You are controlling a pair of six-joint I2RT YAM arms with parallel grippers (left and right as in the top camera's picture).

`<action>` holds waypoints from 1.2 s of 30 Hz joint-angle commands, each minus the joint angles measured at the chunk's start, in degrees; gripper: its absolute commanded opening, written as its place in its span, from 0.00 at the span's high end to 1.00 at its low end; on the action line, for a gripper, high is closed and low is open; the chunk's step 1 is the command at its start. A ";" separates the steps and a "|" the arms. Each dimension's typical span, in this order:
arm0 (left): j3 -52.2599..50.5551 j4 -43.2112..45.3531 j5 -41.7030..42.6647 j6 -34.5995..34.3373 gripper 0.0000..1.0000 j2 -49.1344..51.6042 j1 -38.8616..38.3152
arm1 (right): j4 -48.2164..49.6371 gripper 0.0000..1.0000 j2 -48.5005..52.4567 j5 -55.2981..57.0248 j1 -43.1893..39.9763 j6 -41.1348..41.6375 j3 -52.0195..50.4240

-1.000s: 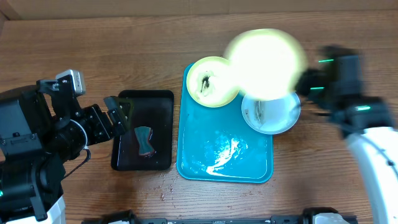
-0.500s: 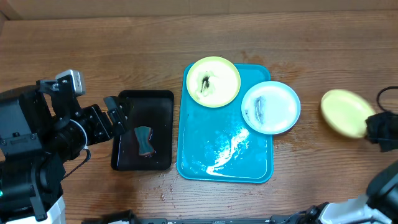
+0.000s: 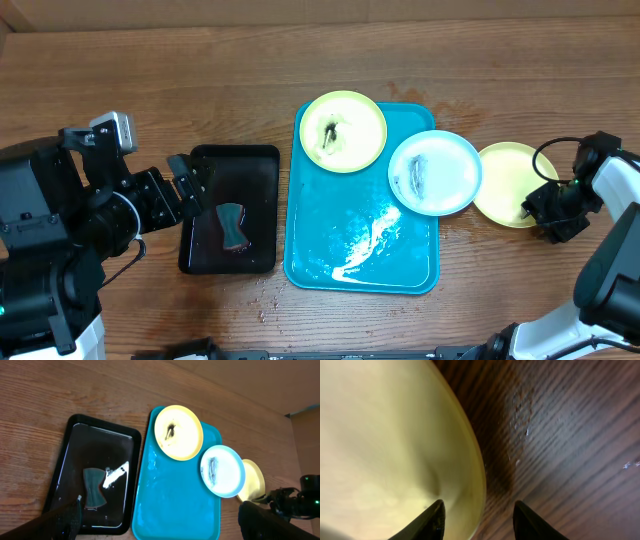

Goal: Clean dirty plates on tray and stack at the side
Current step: 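Grasp the white plate with the right gripper and slide it to tray center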

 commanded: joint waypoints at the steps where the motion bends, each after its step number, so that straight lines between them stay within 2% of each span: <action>1: 1.11 0.26 0.17 1.53 0.00 0.48 0.26 | 0.09 0.50 -7.10 -3.96 1.42 -6.36 3.78; 4: 1.11 0.26 0.20 1.53 0.00 0.94 0.26 | 2.58 0.42 -11.17 -13.29 3.26 -14.05 4.04; 7: 1.11 0.20 0.22 1.55 0.00 1.51 0.26 | 5.18 0.29 -12.55 -15.85 5.57 -16.35 4.02; 15: 1.11 0.09 0.55 1.55 0.00 2.86 0.24 | 14.82 0.31 -8.98 -12.92 14.62 -18.88 0.11; 18: 1.11 -0.74 0.68 3.26 0.00 2.93 0.24 | 16.87 0.41 -6.34 -10.69 17.86 -18.91 -0.94; 22: 1.11 -2.95 0.35 7.48 0.00 2.93 0.24 | 16.79 0.69 -4.13 -5.73 19.85 -18.64 -0.94; 24: 1.11 -4.31 -0.09 8.76 0.00 2.93 0.24 | 15.54 0.96 -4.48 -5.33 19.91 -17.44 -0.57; 28: 1.05 -5.51 -5.03 8.09 0.00 2.95 0.24 | 11.28 0.96 -8.72 -6.67 20.20 -16.28 1.68; 36: 0.02 -7.32 -5.73 7.69 0.00 2.95 0.24 | -0.55 0.96 -19.37 -13.00 23.10 -16.24 2.58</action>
